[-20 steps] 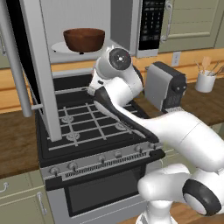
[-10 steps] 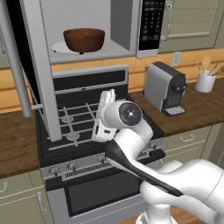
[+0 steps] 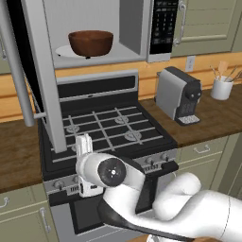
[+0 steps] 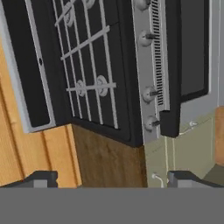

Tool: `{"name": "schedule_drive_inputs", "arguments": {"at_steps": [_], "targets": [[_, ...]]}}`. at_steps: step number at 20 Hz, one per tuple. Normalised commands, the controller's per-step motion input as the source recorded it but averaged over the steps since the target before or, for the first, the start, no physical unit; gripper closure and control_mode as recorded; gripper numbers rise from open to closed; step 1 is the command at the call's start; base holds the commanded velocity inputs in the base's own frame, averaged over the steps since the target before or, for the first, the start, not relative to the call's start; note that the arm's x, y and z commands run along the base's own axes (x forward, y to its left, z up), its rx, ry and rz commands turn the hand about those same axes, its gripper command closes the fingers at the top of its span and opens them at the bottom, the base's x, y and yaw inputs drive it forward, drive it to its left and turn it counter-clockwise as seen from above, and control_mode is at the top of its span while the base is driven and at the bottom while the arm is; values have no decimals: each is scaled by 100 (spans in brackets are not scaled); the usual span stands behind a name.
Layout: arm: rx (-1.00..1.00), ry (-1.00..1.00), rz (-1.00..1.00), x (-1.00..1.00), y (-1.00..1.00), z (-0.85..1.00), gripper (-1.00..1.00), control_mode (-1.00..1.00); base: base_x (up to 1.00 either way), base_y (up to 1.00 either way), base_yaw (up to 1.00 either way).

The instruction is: Pick the lemon wedge from the sink and place it in the bowl. Then pick the bowl and place it in the microwave. Then close the microwave door and press the start button.

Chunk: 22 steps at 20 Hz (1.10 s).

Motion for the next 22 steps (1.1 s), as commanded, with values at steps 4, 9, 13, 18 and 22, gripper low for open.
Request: {"name": "schedule_drive_inputs", "arguments": {"at_steps": [4, 9, 13, 18, 22], "targets": [[-22, -2, 5, -34, 100, -3, -100, -100, 0, 0, 0], [-17, -6, 0, -5, 100, 48, -100, -100, 0, 0, 0], [-16, -7, 0, -11, 97, 52, -100, -100, 0, 0, 0], [-9, -13, -9, -5, 26, 75, -100, -100, 0, 0, 0], [0, -16, -17, -7, -45, 72, -100, -100, 0, 0, 0]]}}
